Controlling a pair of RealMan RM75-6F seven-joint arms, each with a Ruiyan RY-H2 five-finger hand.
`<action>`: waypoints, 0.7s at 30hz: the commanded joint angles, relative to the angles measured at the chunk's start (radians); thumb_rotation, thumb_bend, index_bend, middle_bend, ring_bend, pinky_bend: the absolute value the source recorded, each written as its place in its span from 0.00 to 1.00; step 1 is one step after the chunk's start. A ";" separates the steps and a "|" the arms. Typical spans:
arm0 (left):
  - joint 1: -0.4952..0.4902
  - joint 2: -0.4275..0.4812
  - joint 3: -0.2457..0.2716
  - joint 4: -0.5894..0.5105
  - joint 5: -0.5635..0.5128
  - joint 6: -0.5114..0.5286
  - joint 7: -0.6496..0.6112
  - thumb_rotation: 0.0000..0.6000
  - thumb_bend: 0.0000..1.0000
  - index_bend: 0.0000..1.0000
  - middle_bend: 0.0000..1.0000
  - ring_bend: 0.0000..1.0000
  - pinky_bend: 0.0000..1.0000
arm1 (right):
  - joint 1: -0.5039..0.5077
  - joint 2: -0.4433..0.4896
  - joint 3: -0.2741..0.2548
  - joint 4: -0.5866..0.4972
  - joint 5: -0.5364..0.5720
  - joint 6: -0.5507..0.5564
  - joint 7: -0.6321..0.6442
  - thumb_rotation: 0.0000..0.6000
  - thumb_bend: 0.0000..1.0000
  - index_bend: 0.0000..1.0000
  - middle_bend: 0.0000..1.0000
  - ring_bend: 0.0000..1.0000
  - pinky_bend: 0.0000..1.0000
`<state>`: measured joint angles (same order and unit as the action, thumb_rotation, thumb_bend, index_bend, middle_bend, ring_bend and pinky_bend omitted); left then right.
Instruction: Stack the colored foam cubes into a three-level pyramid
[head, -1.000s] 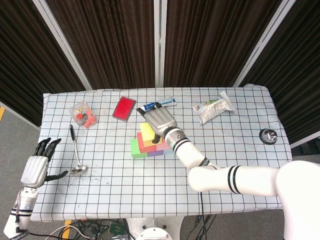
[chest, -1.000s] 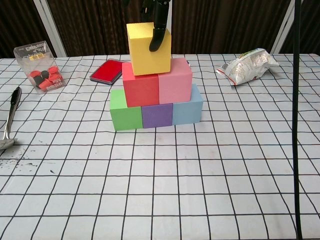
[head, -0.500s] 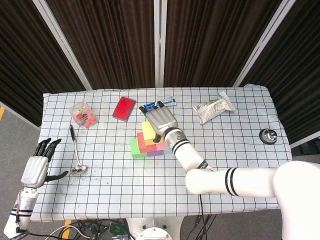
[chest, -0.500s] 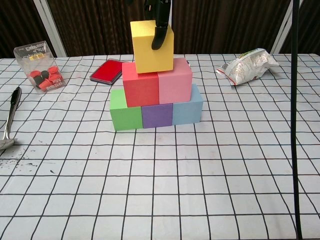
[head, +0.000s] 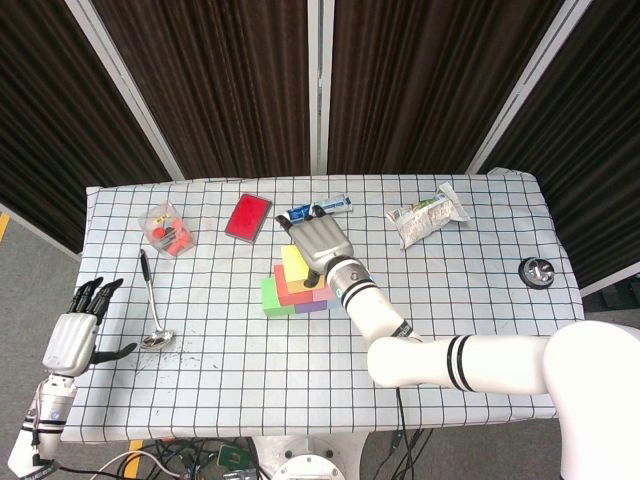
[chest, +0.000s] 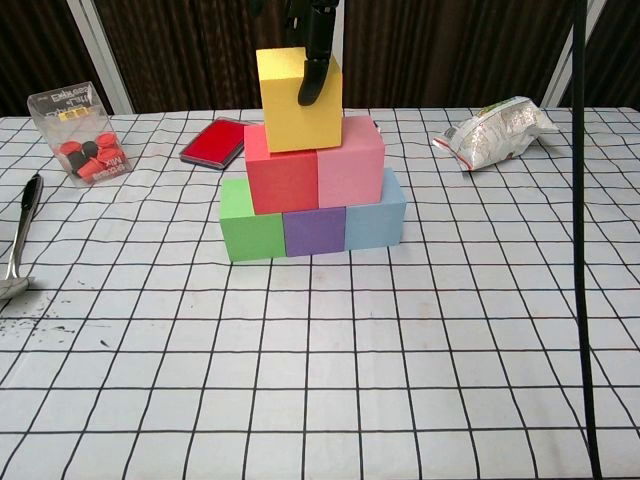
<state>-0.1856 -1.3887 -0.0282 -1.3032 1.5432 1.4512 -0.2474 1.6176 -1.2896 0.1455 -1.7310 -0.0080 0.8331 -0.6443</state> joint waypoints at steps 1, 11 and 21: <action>0.000 0.000 0.000 0.002 -0.001 -0.001 -0.001 1.00 0.00 0.07 0.12 0.00 0.06 | -0.001 -0.001 0.000 0.002 0.002 -0.003 -0.004 1.00 0.10 0.00 0.57 0.17 0.00; 0.000 -0.001 -0.002 0.003 -0.002 0.000 -0.004 1.00 0.00 0.07 0.12 0.00 0.06 | -0.003 -0.001 0.003 0.002 0.009 -0.004 -0.016 1.00 0.11 0.00 0.56 0.18 0.00; 0.001 0.000 -0.003 0.005 -0.003 0.000 -0.009 1.00 0.00 0.07 0.12 0.00 0.06 | -0.005 -0.004 0.006 0.004 0.013 0.000 -0.027 1.00 0.11 0.00 0.57 0.19 0.00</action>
<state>-0.1850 -1.3887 -0.0309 -1.2979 1.5398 1.4512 -0.2565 1.6123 -1.2939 0.1520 -1.7268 0.0048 0.8332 -0.6709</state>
